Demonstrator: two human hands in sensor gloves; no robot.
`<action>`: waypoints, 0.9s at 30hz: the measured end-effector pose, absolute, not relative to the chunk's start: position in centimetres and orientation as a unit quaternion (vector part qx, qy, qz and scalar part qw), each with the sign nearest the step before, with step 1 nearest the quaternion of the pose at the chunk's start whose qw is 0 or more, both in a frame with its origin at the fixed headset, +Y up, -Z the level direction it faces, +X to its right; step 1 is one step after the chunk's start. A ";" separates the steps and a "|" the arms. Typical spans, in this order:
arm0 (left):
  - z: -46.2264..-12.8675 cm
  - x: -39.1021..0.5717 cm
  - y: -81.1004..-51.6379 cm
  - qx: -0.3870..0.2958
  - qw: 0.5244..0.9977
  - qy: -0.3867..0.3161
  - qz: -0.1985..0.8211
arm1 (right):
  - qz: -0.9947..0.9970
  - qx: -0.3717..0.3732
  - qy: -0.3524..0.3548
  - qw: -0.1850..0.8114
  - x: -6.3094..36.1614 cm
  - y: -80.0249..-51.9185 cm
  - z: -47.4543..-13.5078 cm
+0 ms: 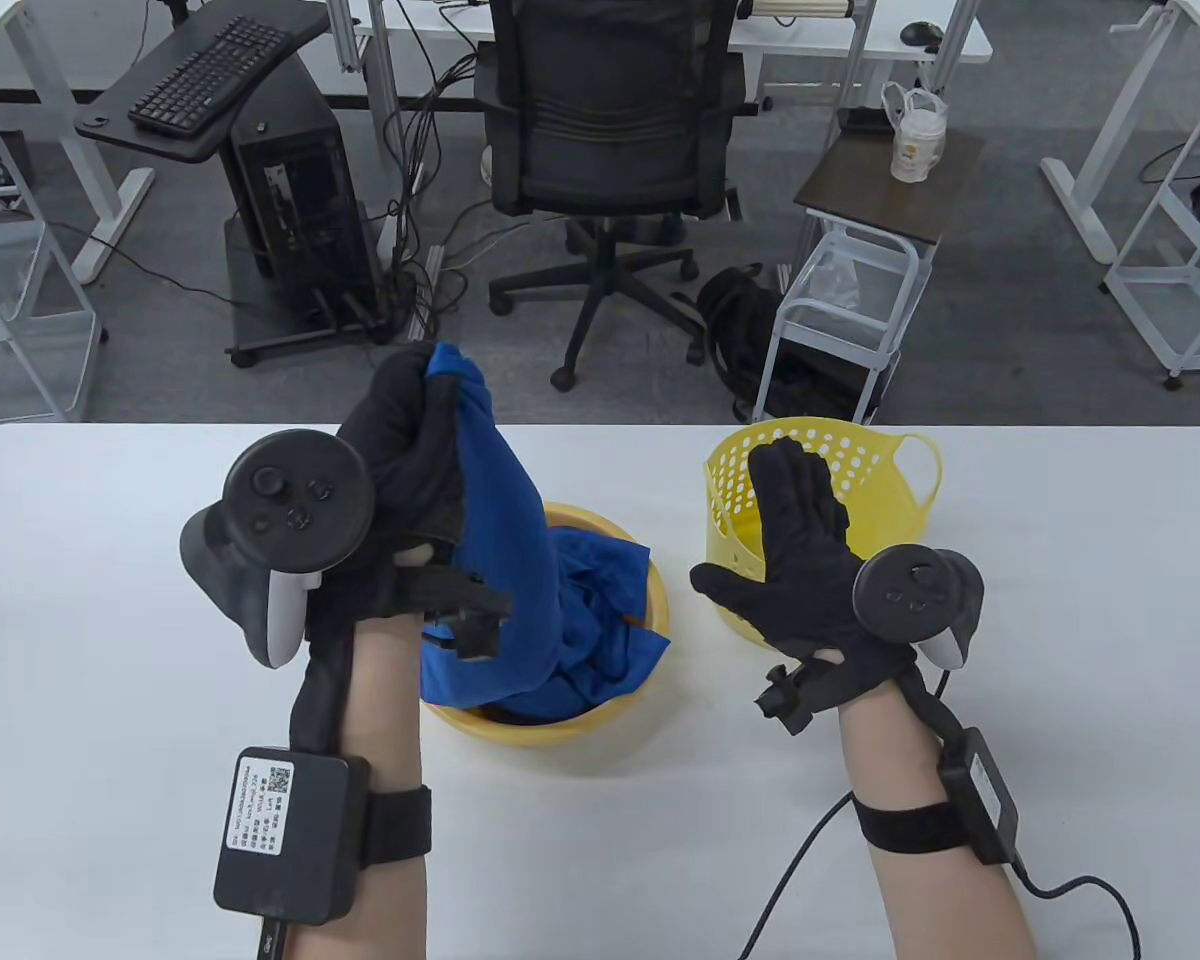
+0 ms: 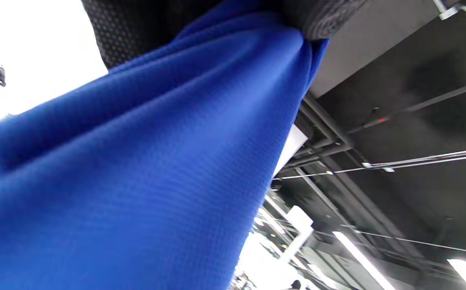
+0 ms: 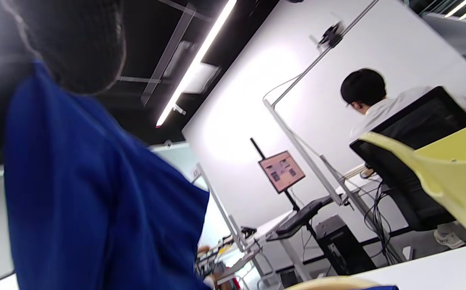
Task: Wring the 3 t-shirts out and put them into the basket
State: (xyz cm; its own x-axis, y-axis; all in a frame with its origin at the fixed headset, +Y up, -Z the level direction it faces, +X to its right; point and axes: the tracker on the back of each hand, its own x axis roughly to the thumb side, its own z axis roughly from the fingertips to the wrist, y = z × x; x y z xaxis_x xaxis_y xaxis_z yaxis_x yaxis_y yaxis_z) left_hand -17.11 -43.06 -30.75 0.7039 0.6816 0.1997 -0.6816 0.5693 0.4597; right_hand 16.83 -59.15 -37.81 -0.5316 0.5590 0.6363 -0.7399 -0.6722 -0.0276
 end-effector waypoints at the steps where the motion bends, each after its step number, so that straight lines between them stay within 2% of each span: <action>1: -30.2 -16.5 -42.5 0.263 0.886 -0.013 0.381 | 0.863 0.315 -0.140 0.370 16.3 -59.2 -37.7; 5: -28.5 -14.2 -40.9 0.298 0.892 -0.045 0.338 | 0.839 0.367 -0.084 0.393 14.0 -59.6 -37.1; 8: -27.9 -12.3 -40.5 0.277 0.888 -0.079 0.358 | 0.821 0.384 -0.024 0.422 11.9 -60.3 -36.3; 10: -27.7 -11.4 -40.5 0.264 0.885 -0.096 0.372 | 0.821 0.387 -0.025 0.418 11.0 -60.7 -36.0; 14: -27.5 -10.1 -41.1 0.216 0.870 -0.150 0.416 | 0.822 0.379 -0.076 0.419 10.7 -60.6 -36.0; 15: -27.5 -10.1 -41.2 0.213 0.871 -0.146 0.418 | 0.817 0.373 -0.093 0.430 10.9 -60.4 -36.0; 17: -27.4 -10.8 -41.2 0.245 0.887 -0.114 0.374 | 0.815 0.341 -0.110 0.456 12.2 -59.7 -36.3; 18: -27.3 -11.8 -41.1 0.280 0.901 -0.075 0.323 | 0.828 0.305 -0.114 0.458 13.8 -59.0 -36.5; 21: -27.5 -14.2 -41.6 0.316 0.926 0.004 0.207 | 0.834 0.220 -0.150 0.483 17.8 -57.8 -36.9; 23: -28.4 -14.9 -43.3 0.276 0.948 0.021 0.156 | 0.794 0.169 -0.146 0.565 20.2 -57.1 -36.7; 25: -29.2 -14.6 -45.4 0.254 0.953 0.041 0.162 | 0.757 0.122 -0.122 0.631 21.3 -57.1 -36.3; 27: -30.0 -13.4 -47.7 0.189 0.968 0.004 0.164 | 0.719 0.109 -0.109 0.678 21.7 -57.4 -36.3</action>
